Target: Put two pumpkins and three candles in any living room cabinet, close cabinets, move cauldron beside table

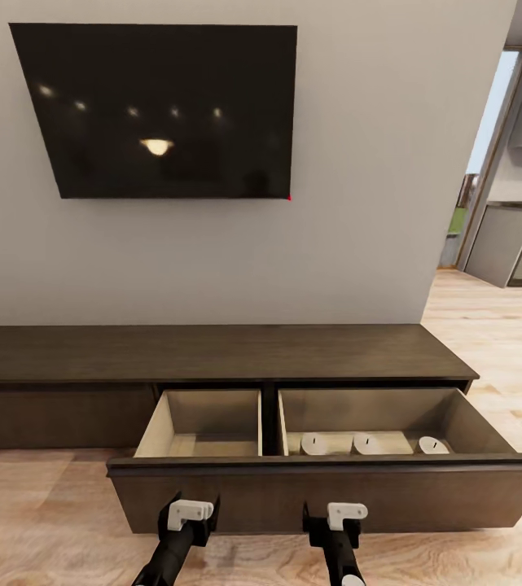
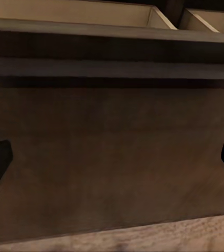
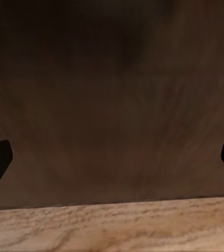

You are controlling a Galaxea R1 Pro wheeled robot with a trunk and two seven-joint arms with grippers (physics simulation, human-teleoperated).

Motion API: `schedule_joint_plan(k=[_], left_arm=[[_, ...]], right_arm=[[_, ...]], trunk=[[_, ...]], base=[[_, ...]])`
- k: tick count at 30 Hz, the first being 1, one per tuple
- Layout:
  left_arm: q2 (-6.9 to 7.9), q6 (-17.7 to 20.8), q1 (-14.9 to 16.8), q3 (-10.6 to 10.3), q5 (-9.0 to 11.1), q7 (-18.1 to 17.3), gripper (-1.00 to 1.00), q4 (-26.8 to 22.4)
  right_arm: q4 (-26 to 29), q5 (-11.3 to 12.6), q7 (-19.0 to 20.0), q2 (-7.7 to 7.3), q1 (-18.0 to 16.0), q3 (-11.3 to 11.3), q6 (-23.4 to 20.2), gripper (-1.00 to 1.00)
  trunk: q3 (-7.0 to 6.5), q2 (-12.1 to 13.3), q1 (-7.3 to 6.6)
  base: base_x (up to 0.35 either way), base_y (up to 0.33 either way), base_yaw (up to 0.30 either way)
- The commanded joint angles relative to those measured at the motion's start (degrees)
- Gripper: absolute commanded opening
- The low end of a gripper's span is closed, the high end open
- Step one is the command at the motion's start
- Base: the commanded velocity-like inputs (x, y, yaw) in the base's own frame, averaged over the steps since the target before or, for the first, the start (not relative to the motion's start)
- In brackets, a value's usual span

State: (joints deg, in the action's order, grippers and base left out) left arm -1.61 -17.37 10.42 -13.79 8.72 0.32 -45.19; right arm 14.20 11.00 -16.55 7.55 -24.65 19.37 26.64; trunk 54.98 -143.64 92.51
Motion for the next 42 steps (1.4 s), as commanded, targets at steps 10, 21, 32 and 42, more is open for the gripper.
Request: schedule_joint_plan(k=[10,21,32,42], left_arm=[[0.11,-0.2,0.0,-0.1,0.6,0.0,1.00,0.4],[0.08,-0.2,0.0,-0.2,0.6,0.0,1.00,0.3],[0.03,0.0,0.0,-0.3,0.6,-0.1,1.00,-0.2],[0.03,0.0,0.0,-0.3,0.5,0.2,1.00,0.2]], right_arm=[[3.7,0.5,-0.8,-0.04,0.2,0.6,0.6,1.00],[4.5,0.6,-0.9,-0.15,0.2,0.6,0.4,1.00],[3.5,0.6,-0.4,-0.08,0.2,0.5,-0.1,1.00],[3.4,0.6,-0.2,-0.11,0.2,0.4,-6.5,1.00]], trunk=[[0.05,0.0,-0.01],[0.05,0.0,-0.01],[0.05,0.0,-0.01],[0.05,0.0,-0.01]], base=[[0.000,0.000,0.000],[0.003,0.000,0.000],[0.123,0.000,0.000],[0.007,0.000,0.000]])
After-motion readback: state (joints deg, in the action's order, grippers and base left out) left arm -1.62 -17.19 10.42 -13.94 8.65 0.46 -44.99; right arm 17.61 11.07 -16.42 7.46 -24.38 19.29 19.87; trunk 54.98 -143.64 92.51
